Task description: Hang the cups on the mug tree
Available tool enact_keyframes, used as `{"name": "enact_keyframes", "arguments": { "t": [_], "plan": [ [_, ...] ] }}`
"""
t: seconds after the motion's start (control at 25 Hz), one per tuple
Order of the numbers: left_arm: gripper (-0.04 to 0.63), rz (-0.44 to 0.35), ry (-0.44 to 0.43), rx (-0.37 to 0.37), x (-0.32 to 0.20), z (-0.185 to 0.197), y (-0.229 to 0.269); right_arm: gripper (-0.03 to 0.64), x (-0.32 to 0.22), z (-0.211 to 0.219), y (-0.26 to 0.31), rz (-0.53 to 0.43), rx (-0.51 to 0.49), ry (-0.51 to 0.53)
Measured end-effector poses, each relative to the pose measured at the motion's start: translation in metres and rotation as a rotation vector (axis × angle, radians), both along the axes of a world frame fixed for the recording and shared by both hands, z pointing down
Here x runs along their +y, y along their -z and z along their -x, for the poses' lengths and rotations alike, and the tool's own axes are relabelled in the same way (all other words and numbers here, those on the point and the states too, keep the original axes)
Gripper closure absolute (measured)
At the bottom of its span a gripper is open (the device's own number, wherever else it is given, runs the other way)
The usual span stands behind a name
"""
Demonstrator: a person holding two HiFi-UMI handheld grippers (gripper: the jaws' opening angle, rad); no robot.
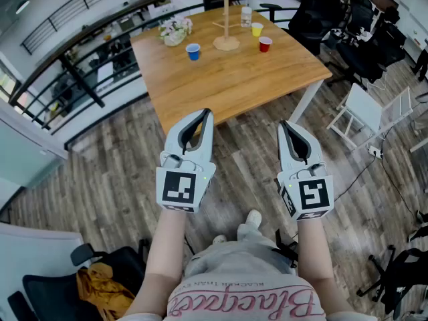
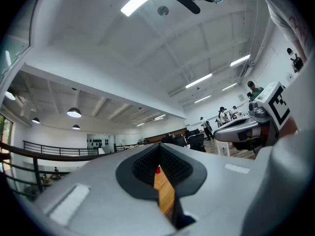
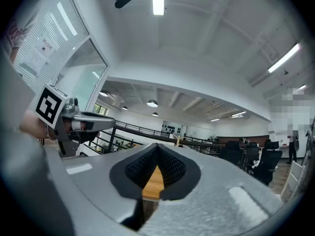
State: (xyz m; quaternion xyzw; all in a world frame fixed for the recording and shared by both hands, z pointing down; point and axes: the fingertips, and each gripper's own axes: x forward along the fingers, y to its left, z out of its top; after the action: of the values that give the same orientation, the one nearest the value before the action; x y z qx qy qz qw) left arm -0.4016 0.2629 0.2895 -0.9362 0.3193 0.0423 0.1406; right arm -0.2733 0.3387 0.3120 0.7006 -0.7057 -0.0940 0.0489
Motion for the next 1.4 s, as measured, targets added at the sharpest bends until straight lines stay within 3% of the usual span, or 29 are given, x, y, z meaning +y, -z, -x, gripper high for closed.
{"name": "enact_keyframes", "arguments": {
  "t": [0.44, 1.0, 1.4],
  "plan": [
    [0.583, -0.007, 0.003, 0.014, -0.01, -0.015, 0.005, 0.615, -0.014, -0.021, -0.001, -0.001, -0.021, -0.01],
    [0.583, 0.02, 0.099, 0.03, -0.061, -0.105, 0.003, 0.615, -0.067, -0.118, 0.003, -0.015, -0.019, 0.078],
    [0.583, 0.04, 0.101, 0.025, -0.082, -0.154, -0.009, 0.615, -0.087, -0.17, -0.007, -0.004, -0.016, 0.068]
  ]
}}
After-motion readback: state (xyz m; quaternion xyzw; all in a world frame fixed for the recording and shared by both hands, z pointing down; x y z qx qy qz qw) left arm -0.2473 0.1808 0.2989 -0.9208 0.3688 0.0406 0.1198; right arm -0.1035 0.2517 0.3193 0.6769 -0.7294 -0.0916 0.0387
